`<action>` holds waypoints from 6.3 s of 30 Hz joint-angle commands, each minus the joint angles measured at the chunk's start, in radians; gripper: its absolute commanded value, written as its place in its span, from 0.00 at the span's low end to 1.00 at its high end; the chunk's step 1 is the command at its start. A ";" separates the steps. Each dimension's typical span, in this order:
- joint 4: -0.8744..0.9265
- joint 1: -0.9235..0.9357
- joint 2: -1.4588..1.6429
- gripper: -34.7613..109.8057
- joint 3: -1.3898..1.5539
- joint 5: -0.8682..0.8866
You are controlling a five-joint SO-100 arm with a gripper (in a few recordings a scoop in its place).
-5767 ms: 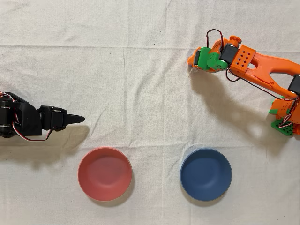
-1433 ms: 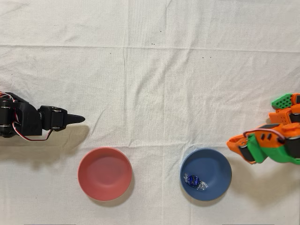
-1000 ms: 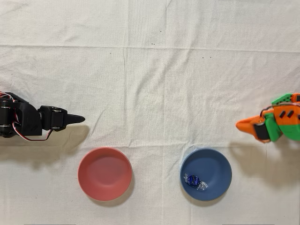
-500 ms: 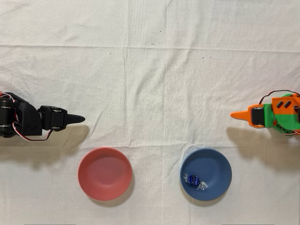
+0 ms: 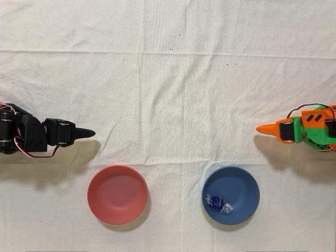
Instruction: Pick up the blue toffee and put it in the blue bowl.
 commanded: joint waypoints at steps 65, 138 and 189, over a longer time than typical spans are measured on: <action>0.170 -0.017 0.126 0.24 0.020 0.051; 0.170 -0.017 0.126 0.24 0.020 0.051; 0.170 -0.017 0.126 0.24 0.020 0.051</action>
